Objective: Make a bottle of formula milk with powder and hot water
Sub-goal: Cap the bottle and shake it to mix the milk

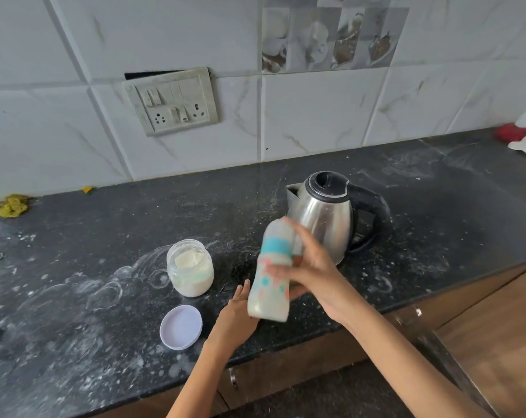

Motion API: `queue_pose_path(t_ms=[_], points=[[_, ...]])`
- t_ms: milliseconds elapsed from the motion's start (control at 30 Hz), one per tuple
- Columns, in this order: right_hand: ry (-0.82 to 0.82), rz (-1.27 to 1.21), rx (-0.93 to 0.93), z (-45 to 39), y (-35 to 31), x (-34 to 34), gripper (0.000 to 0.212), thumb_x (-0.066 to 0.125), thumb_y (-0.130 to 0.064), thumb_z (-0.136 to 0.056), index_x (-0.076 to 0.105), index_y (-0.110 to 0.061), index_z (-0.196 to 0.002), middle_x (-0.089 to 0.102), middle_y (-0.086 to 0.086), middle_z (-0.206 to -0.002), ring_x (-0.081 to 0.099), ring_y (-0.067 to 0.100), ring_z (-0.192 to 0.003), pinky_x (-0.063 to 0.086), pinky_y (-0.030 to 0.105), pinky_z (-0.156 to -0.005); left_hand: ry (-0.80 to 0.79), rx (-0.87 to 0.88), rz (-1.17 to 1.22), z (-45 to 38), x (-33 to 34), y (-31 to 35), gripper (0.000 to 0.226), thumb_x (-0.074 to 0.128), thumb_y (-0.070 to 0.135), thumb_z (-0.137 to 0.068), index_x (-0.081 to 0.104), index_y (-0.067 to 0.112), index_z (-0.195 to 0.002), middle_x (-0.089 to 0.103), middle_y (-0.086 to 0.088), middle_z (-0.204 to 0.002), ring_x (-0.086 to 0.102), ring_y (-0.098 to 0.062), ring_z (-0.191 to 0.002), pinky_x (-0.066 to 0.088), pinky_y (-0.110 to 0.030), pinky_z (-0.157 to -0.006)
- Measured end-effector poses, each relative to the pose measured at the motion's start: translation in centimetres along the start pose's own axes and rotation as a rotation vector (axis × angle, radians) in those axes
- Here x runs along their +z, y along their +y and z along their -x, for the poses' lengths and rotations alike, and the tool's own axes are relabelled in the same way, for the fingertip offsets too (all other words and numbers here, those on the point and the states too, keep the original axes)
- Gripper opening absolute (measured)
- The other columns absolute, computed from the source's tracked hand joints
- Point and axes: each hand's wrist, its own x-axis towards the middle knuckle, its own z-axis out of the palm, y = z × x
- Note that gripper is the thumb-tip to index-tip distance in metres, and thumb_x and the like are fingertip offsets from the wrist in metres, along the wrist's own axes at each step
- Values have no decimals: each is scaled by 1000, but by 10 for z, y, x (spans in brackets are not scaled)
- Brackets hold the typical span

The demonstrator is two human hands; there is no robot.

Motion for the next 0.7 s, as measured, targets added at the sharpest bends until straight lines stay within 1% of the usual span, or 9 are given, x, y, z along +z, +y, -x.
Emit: queue_pose_path(t_ms=[67,167,200,233,300,367,500,600,700], points=[[-32,21,17,4,0,1,84,84,-11,-66,46,-48,-132,65,7,-119,72,25,-97,60,43,-63,-3,0,4,3,-1,1,47,40,25,-101,28,19,-147,26,-9,-156,26,-24,-143,31,-41,-113],[278,-301,-91,-4,0,-3,78,80,-15,-72,43,-35,-138,61,12,-125,70,29,-102,61,50,-71,9,35,-10,-1,-1,-2,48,35,36,-102,26,30,-148,2,-3,-161,0,-21,-149,21,-42,-117],[310,-303,-115,-4,1,-4,77,79,-13,-76,40,-34,-139,61,12,-125,69,29,-104,61,48,-70,-3,40,-24,0,0,-2,48,34,37,-102,25,32,-148,-1,-1,-161,-3,-20,-148,18,-43,-117],[287,-235,-118,-4,3,-4,78,78,-11,-77,39,-37,-139,61,11,-123,69,27,-105,61,45,-68,-9,31,-28,0,0,-1,48,34,37,-102,25,30,-148,0,-1,-161,-1,-21,-149,19,-43,-118],[120,-92,-73,0,5,-1,86,81,-9,-71,39,-42,-138,65,5,-117,71,24,-102,61,40,-63,16,-16,19,1,-1,0,50,39,32,-101,26,22,-148,16,-5,-159,16,-24,-147,25,-42,-117],[35,-155,-29,2,4,0,88,85,-13,-64,44,-41,-137,68,4,-113,71,27,-101,60,43,-64,43,-29,45,1,-1,-1,47,41,30,-100,33,19,-145,28,-7,-155,28,-25,-142,30,-41,-114],[4,-448,-80,-7,3,-7,75,92,-25,-57,58,-43,-121,61,15,-123,66,30,-109,60,43,-70,-5,27,-24,-2,2,-4,47,36,37,-101,29,33,-147,1,1,-161,-1,-20,-148,18,-43,-118],[-73,-510,-96,-9,1,-11,81,94,-26,-56,55,-40,-126,62,18,-125,59,38,-117,60,46,-78,-4,25,-44,-3,1,-5,47,34,38,-101,26,35,-147,-4,2,-160,-6,-19,-148,16,-44,-118],[-141,-597,-129,-8,0,-12,83,93,-24,-57,52,-34,-129,66,17,-120,60,38,-113,58,46,-83,-19,23,-47,-4,1,-4,47,34,38,-102,25,35,-148,-5,2,-160,-7,-19,-148,16,-44,-118]])
